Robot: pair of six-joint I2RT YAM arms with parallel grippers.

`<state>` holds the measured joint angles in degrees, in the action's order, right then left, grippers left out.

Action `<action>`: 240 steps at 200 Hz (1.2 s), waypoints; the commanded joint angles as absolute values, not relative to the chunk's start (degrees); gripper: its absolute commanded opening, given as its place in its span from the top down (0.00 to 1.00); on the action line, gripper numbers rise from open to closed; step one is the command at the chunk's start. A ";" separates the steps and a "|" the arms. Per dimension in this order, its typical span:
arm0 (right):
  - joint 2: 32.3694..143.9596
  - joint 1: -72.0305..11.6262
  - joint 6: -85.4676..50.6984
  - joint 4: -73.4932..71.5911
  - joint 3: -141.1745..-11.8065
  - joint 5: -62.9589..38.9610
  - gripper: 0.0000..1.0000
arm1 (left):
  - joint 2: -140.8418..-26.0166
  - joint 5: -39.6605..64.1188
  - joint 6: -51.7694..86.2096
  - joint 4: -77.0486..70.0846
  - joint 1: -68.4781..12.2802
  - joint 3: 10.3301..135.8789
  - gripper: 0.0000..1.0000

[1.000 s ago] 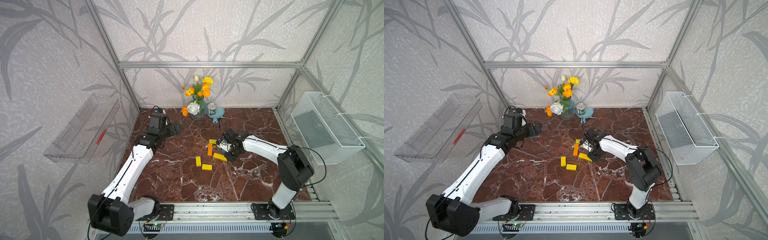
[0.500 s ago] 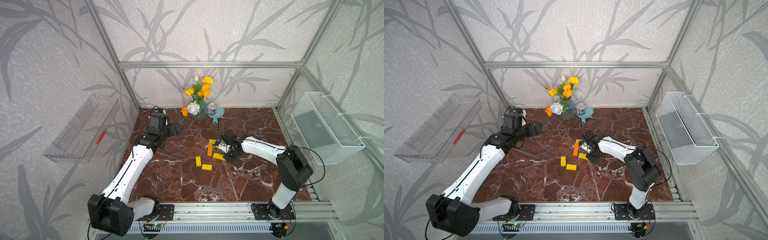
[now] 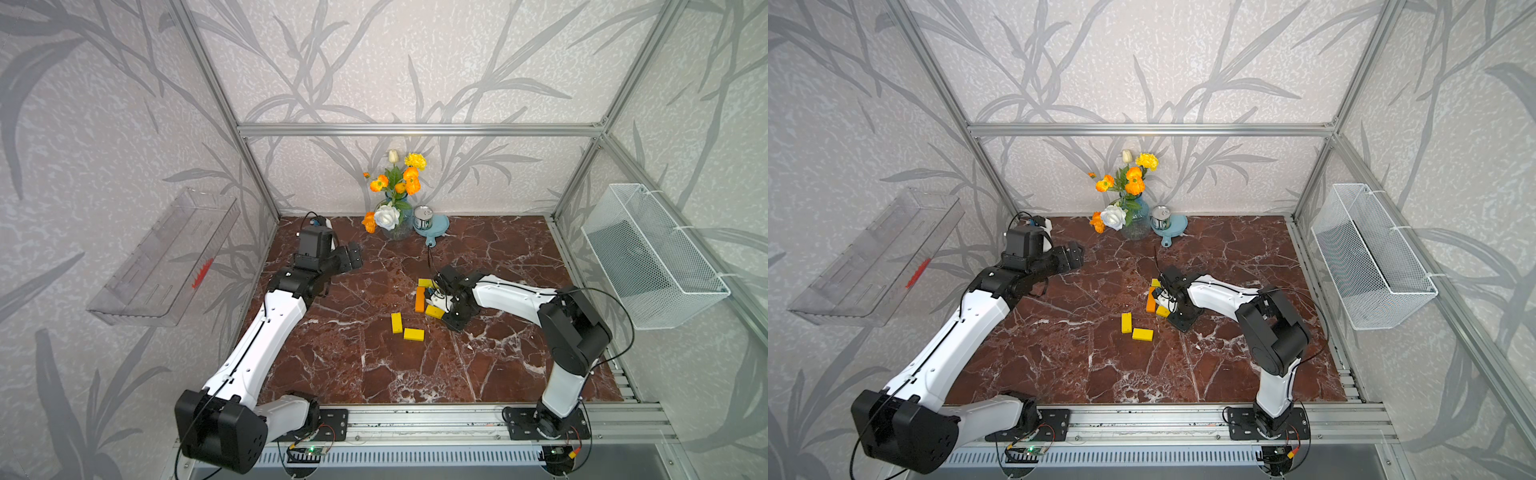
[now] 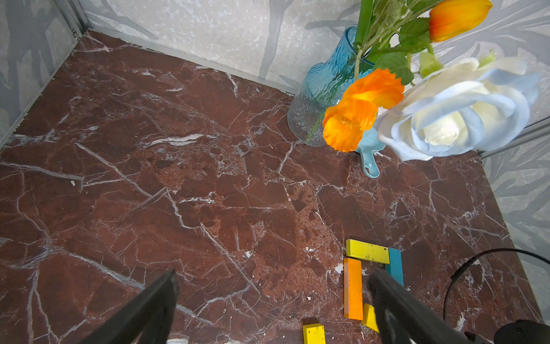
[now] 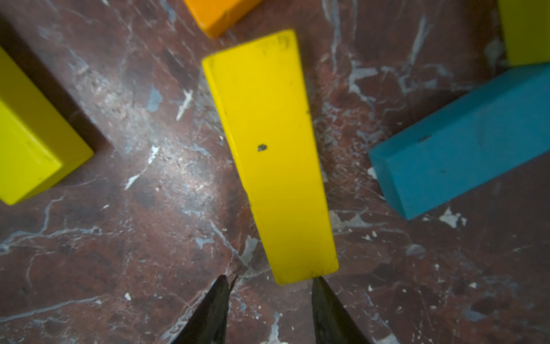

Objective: Assemble the letter p with building blocks
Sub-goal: Assemble the building block at the center of the board.

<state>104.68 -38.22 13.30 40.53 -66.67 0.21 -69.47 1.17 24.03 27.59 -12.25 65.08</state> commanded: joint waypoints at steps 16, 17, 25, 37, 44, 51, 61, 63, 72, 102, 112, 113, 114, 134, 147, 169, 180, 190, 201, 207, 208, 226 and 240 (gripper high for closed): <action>106.59 -38.52 13.05 40.76 -68.50 2.10 0.55 | -68.03 1.05 23.64 27.05 -12.06 65.12 0.00; 106.64 -38.55 13.07 40.81 -68.53 2.10 0.55 | -68.03 1.05 23.64 27.06 -12.05 65.12 0.00; 107.07 -38.54 13.25 41.18 -69.03 2.72 0.55 | -68.11 1.12 23.64 27.11 -12.04 65.13 0.00; 107.53 -38.59 13.27 41.53 -69.52 3.65 0.56 | -68.13 1.21 23.73 26.99 -12.04 65.13 0.00; 107.71 -38.58 13.37 41.60 -69.73 3.89 0.56 | -68.12 1.22 23.73 27.03 -12.04 65.04 0.00; 107.67 -38.63 13.30 41.59 -69.89 4.20 0.56 | -68.12 1.23 23.73 26.99 -12.04 65.04 0.00; 107.43 -38.58 13.28 41.33 -69.88 4.38 0.56 | -68.15 1.23 23.73 26.94 -12.04 65.05 0.00; 107.36 -38.58 13.34 41.31 -69.83 4.50 0.56 | -68.12 1.23 23.73 26.97 -12.04 65.04 0.00; 107.06 -38.55 13.03 41.11 -69.79 4.91 0.56 | -68.12 1.29 23.73 26.94 -12.04 65.04 0.00; 107.04 -38.58 12.94 40.95 -70.17 5.74 0.56 | -68.18 1.41 23.73 26.93 -12.02 65.04 0.00; 107.18 -38.58 12.80 40.62 -70.17 6.06 0.57 | -68.14 1.36 23.70 26.93 -11.99 65.04 0.00; 107.16 -38.58 12.81 40.61 -70.15 6.06 0.57 | -68.13 1.34 23.71 26.95 -12.01 65.04 0.00; 107.15 -38.58 12.78 40.61 -70.14 6.11 0.57 | -68.12 1.33 23.72 26.97 -12.03 65.04 0.00; 106.77 -38.59 12.29 39.88 -70.10 6.77 0.57 | -67.92 1.30 23.64 26.97 -12.04 65.04 0.00; 106.29 -38.58 11.64 39.39 -69.97 7.38 0.57 | -67.94 1.22 23.64 26.95 -12.04 65.04 0.00; 105.63 -38.58 11.27 38.19 -69.75 7.54 0.57 | -68.01 1.30 23.72 26.84 -12.04 65.04 0.00; 105.73 -38.58 11.04 37.73 -69.70 7.78 0.57 | -67.99 1.41 23.70 26.91 -12.04 65.04 0.00; 105.82 -38.58 11.01 37.61 -69.80 7.51 0.57 | -67.86 1.41 23.73 26.92 -12.04 65.09 0.00; 105.83 -38.60 11.03 37.47 -69.87 7.51 0.57 | -67.82 1.37 23.73 26.85 -12.04 65.12 0.00; 105.80 -38.58 11.07 37.58 -69.82 7.52 0.57 | -67.79 1.41 23.72 26.89 -12.04 65.13 0.00; 105.72 -38.58 11.16 37.60 -69.85 7.49 0.57 | -67.78 1.41 23.68 26.89 -12.04 65.08 0.00; 104.67 -38.64 11.44 37.30 -69.12 7.47 0.57 | -67.50 1.27 23.64 27.07 -12.04 65.18 0.00; 103.88 -38.50 11.25 36.57 -68.32 7.58 0.57 | -67.27 1.13 23.55 26.99 -12.04 65.19 0.00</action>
